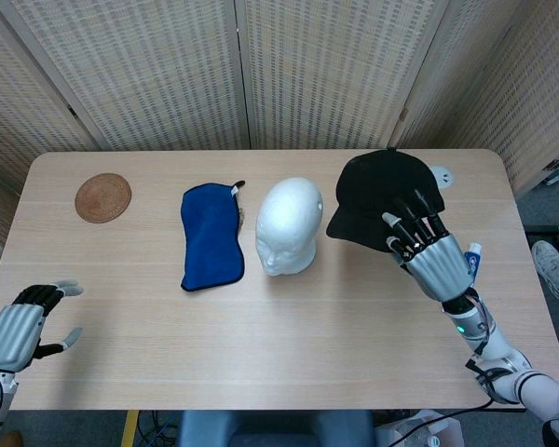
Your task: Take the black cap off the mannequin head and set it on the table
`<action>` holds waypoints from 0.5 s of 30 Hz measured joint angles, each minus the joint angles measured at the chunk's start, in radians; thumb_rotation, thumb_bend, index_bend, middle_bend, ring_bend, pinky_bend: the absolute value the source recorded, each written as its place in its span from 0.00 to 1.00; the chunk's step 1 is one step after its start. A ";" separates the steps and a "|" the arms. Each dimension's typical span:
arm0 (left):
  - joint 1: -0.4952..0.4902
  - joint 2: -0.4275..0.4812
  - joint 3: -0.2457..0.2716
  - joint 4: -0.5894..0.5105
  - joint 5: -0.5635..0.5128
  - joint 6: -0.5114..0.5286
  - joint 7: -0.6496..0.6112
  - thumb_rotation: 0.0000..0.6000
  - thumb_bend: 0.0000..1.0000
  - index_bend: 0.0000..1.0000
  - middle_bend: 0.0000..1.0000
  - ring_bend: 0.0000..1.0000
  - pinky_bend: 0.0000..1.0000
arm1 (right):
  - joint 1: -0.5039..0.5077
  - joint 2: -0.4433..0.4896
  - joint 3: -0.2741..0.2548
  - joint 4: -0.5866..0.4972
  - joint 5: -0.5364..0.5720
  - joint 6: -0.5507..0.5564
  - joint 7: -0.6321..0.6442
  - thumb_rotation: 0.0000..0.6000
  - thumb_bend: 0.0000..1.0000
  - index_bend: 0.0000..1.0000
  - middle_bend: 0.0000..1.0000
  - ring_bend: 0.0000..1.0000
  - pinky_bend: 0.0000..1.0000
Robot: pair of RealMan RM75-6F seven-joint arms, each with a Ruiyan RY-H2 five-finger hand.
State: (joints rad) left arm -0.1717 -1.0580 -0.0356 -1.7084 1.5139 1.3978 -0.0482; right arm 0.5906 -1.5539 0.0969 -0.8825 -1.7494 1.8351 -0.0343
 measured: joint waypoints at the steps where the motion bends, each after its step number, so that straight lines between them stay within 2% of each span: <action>1: -0.001 -0.001 0.000 -0.001 0.001 -0.001 0.002 1.00 0.22 0.30 0.26 0.25 0.18 | -0.006 -0.006 -0.005 0.015 -0.001 0.001 0.012 1.00 0.45 0.72 0.39 0.17 0.00; 6: -0.002 0.002 0.001 -0.011 0.001 -0.001 0.020 1.00 0.22 0.30 0.26 0.25 0.18 | -0.022 -0.045 -0.026 0.096 -0.009 0.000 0.076 1.00 0.45 0.72 0.39 0.17 0.00; 15: 0.005 0.010 0.003 -0.034 -0.004 0.008 0.058 1.00 0.22 0.30 0.26 0.25 0.18 | -0.031 -0.160 -0.072 0.333 -0.039 0.002 0.201 1.00 0.45 0.72 0.37 0.17 0.00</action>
State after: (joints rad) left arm -0.1671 -1.0480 -0.0331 -1.7425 1.5095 1.4055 0.0093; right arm 0.5596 -1.7141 0.0254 -0.5496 -1.7889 1.8370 0.1665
